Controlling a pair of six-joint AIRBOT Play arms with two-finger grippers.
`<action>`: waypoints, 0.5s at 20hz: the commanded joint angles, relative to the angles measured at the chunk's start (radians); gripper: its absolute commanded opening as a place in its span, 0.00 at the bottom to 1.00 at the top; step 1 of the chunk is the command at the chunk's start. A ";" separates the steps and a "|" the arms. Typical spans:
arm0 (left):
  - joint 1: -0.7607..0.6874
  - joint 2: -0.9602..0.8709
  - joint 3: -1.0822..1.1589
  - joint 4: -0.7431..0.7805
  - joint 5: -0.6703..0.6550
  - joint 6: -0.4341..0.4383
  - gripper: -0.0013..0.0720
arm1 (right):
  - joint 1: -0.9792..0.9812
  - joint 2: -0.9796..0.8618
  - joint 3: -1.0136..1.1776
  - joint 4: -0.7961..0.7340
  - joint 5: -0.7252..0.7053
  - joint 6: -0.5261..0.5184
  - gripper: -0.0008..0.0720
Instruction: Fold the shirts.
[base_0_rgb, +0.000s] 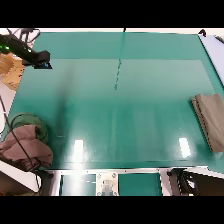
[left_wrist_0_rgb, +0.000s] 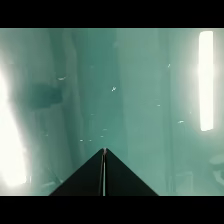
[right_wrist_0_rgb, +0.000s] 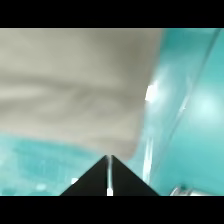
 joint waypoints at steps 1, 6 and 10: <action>0.001 0.082 -0.005 0.004 -0.028 0.001 0.05 | 0.138 0.053 0.135 0.056 0.115 0.094 0.03; -0.017 0.257 -0.243 0.006 -0.030 -0.005 0.05 | 0.588 0.153 0.166 0.199 -0.084 -0.055 0.03; -0.111 0.497 -0.664 0.008 0.091 -0.042 0.05 | 0.921 0.253 -0.056 0.182 -0.150 -0.095 0.03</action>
